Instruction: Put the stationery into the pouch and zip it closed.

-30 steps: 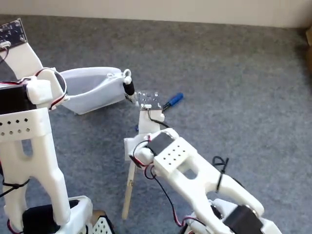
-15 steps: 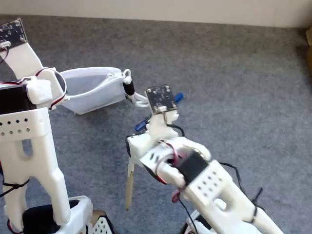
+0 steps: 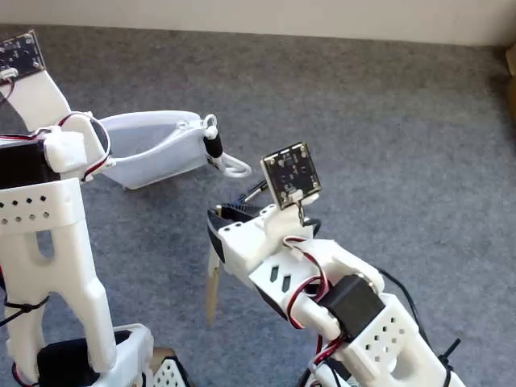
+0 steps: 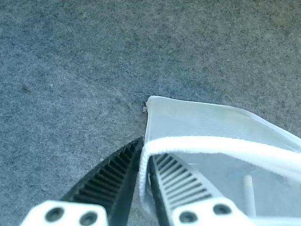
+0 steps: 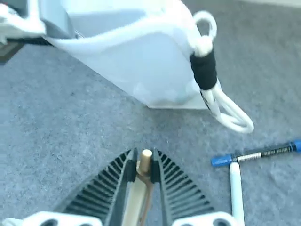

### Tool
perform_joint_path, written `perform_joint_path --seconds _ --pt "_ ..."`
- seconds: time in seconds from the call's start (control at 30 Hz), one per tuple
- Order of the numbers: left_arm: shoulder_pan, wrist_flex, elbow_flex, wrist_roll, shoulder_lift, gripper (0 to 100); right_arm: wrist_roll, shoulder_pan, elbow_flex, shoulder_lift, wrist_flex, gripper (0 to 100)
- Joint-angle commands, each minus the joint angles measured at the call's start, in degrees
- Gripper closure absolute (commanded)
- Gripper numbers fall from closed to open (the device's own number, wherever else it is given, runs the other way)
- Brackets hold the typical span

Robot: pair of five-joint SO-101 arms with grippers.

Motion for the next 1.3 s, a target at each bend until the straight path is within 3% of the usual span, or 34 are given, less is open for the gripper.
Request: perform_joint_path --seconds 0.0,0.37,0.8,1.27 --pt "-0.75 -1.14 0.48 0.62 0.40 99 2.37 0.75 -4.88 -1.63 -3.82 99.5" --pt "-0.75 -1.14 0.48 0.62 0.48 99 9.41 0.75 -10.68 -1.45 -14.20 99.5" --pt "-0.75 -1.14 0.48 0.70 0.48 99 15.74 0.75 -10.07 -1.19 -36.44 99.5" --pt "-0.75 -1.14 0.48 0.70 0.57 99 16.26 3.21 -9.98 1.45 -52.97 99.5"
